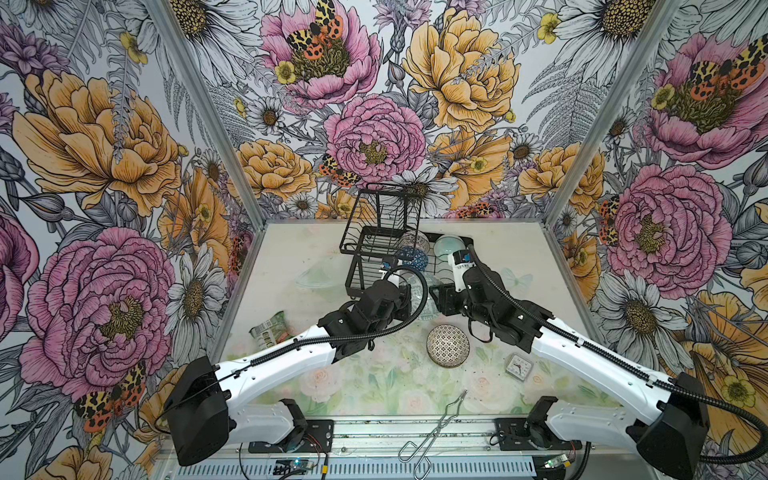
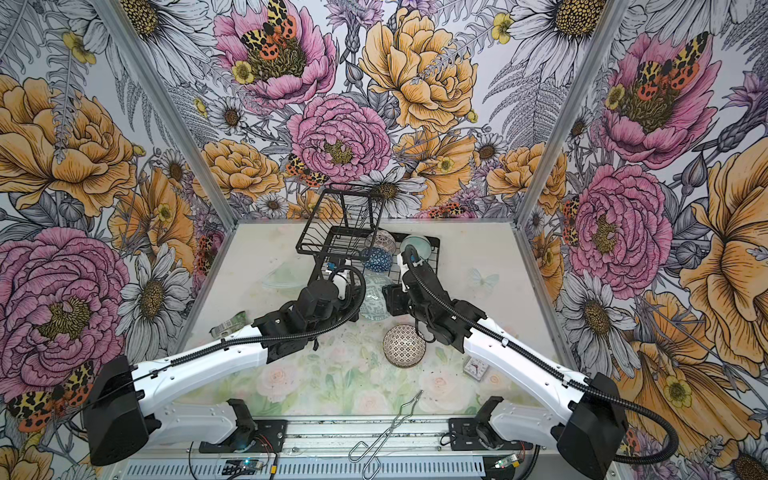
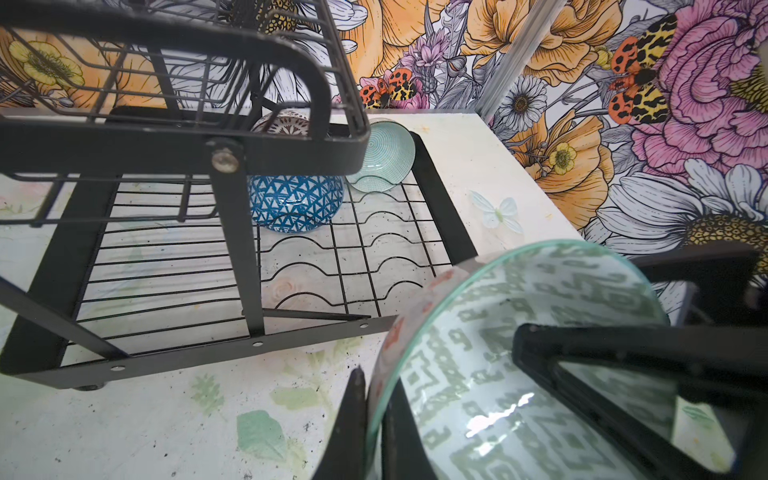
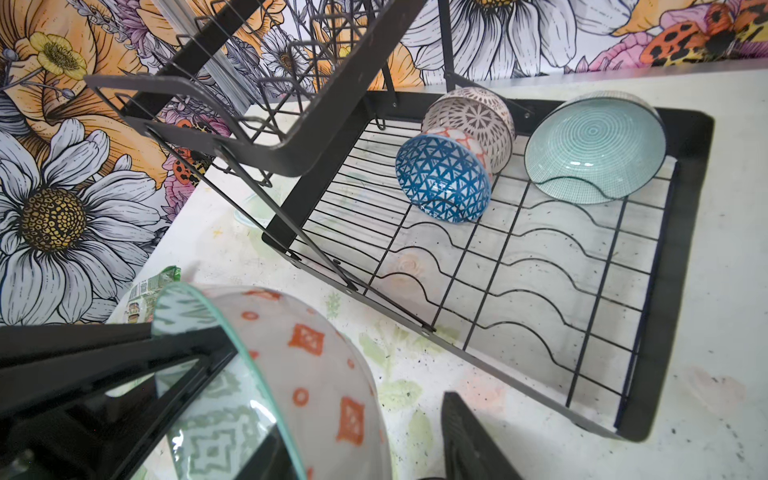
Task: Load the bowls into the dish rack
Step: 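Hold the lifted bowl with left gripper while right gripper grasps its rim, then carry the green-patterned bowl with right gripper toward the rack while left gripper releases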
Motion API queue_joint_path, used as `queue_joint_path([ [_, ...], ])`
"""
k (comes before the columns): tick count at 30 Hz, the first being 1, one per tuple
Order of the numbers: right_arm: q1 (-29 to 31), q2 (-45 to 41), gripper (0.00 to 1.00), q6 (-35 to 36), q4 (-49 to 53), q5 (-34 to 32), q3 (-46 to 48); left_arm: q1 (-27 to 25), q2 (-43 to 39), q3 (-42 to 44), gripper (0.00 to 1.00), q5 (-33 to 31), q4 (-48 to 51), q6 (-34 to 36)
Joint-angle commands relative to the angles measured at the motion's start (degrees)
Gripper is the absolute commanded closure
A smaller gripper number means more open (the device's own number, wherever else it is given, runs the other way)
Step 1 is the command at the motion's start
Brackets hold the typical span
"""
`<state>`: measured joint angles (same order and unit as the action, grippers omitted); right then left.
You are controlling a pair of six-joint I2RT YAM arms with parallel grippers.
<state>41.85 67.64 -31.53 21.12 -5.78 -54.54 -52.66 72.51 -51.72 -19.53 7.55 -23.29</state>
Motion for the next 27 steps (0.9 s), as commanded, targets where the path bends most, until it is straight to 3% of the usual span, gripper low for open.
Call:
queue_joint_path([
  [1, 0.4, 1.5, 0.56, 0.0, -1.1, 0.1, 0.0, 0.0, -0.3, -2.6, 1.0, 0.3, -4.7, 0.9],
  [17, -0.8, 2.2, 1.0, 1.8, -1.0, -1.2, -1.0, 0.3, -0.6, -2.1, 0.97, 0.9, -1.2, 1.7],
  [19, -1.0, 2.2, 1.0, 2.0, -0.9, -1.5, -1.0, 0.3, -1.4, -1.7, 0.89, 0.5, -0.6, 2.1],
  [22, -1.4, 2.3, 1.0, 2.8, -1.0, -1.7, -1.4, 0.5, -2.7, -1.1, 0.67, 0.5, 1.0, 2.4],
  [25, -2.2, 2.3, 1.0, 4.1, -0.9, -2.1, -1.8, 1.3, -3.7, -1.4, 0.2, 3.3, 3.9, 3.6],
  [27, -2.9, 2.4, 1.0, 5.5, -0.8, -2.2, -2.2, 1.7, -4.5, -1.5, 0.11, 4.3, 6.3, 3.9],
])
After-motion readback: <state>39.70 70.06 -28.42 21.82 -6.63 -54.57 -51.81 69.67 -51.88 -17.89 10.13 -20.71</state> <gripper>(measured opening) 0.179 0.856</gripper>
